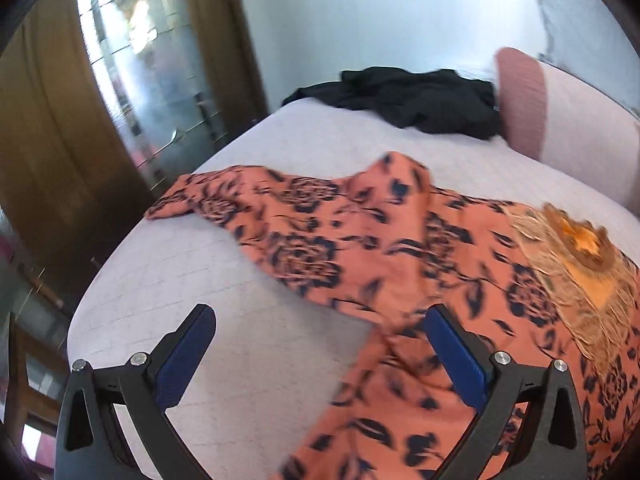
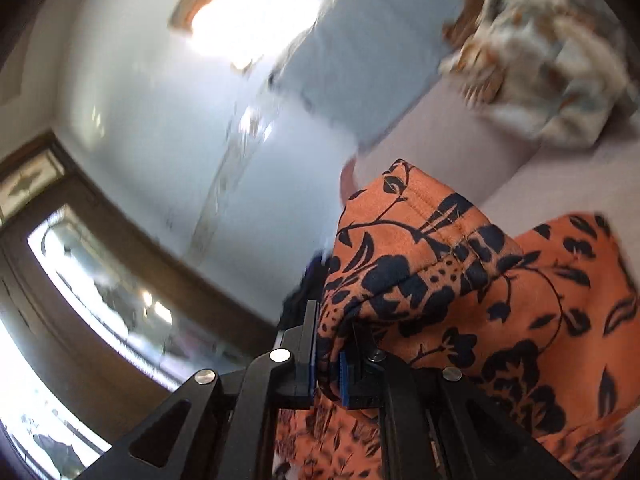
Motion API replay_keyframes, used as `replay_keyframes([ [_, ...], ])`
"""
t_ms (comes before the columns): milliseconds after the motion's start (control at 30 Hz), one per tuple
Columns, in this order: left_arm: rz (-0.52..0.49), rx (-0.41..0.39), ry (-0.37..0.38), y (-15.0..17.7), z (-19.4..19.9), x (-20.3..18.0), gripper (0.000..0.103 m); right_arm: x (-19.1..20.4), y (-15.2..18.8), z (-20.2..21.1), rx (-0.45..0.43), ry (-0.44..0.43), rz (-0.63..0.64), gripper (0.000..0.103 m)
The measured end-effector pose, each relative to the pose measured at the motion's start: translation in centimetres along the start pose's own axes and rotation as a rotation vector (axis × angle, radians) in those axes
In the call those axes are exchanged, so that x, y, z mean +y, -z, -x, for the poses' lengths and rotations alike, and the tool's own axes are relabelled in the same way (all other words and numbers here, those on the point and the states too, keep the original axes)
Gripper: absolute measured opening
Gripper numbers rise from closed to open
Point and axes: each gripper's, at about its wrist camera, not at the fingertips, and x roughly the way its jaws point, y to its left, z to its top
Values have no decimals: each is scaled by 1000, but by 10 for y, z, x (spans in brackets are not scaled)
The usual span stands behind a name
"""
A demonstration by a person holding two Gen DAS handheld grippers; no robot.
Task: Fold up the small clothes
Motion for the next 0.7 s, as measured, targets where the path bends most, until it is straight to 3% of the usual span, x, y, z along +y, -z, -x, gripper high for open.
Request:
replay_keyframes([
  [233, 23, 4, -39, -8, -12, 31, 103, -5, 122, -130, 392, 68, -10, 13],
  [300, 38, 0, -38, -11, -14, 37, 103, -16, 150, -154, 520, 94, -45, 31],
  [367, 58, -6, -20, -15, -13, 41, 103, -19, 177, -157, 604, 88, -86, 78],
  [533, 77, -39, 54, -21, -3, 37, 103, -2, 173, -123, 593, -43, -62, 79],
  [600, 56, -61, 132, -20, 5, 26, 103, -4, 154, -87, 477, -40, -37, 79],
  [700, 6, -25, 262, -17, 5, 9, 103, -22, 131, -36, 319, 70, -23, 77],
])
